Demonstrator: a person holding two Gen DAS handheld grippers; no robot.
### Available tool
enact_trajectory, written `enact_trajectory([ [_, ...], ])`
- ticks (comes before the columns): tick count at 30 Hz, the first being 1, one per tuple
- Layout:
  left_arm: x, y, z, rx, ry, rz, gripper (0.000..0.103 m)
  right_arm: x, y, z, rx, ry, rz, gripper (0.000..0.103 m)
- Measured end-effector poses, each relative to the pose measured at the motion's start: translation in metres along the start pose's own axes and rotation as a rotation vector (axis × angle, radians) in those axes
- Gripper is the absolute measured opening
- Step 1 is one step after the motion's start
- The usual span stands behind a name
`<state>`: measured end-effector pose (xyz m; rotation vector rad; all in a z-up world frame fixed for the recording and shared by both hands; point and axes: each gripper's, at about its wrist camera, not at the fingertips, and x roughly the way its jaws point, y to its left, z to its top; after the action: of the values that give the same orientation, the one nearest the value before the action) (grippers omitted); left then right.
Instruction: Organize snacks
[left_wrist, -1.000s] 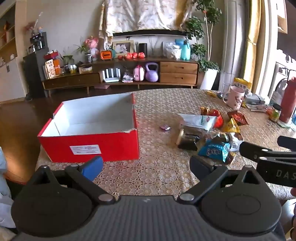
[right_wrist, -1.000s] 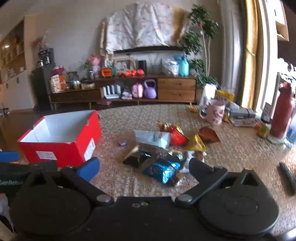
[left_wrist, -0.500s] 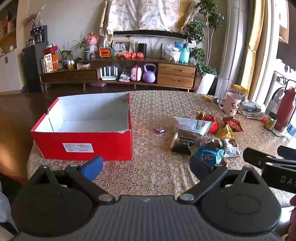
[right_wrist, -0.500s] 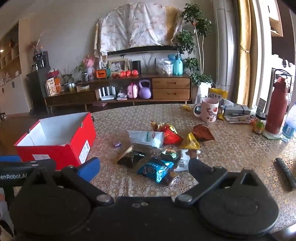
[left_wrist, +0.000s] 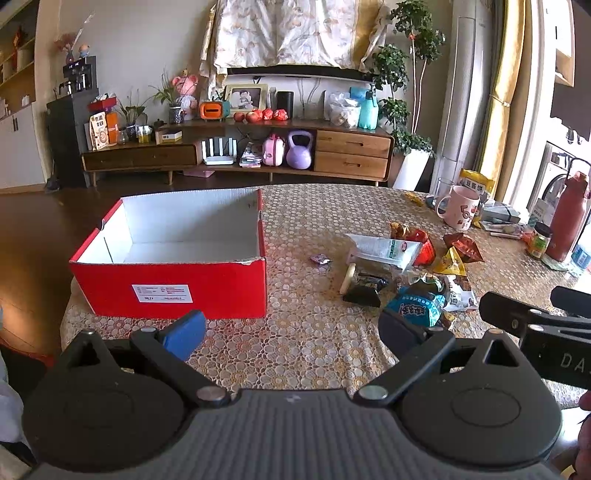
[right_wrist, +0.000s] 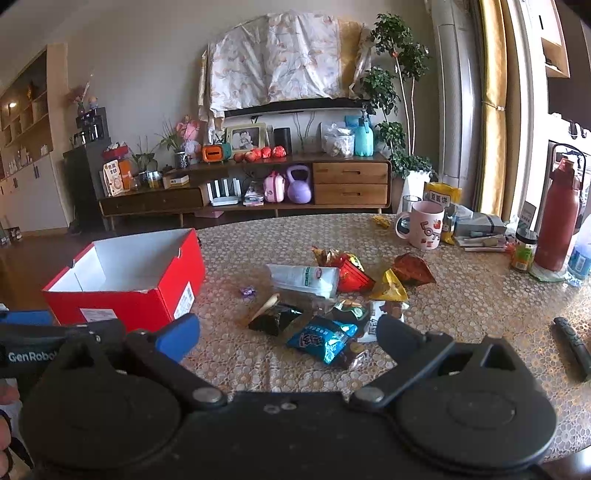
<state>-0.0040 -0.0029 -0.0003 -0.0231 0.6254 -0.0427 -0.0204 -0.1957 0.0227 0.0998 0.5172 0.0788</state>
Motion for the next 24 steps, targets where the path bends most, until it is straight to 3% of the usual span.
enact_trajectory([
  [24,-0.024,-0.003,-0.007,0.011,-0.038,-0.025,0.101,-0.023,-0.001,-0.003,0.015,-0.032,0.004,0.102],
])
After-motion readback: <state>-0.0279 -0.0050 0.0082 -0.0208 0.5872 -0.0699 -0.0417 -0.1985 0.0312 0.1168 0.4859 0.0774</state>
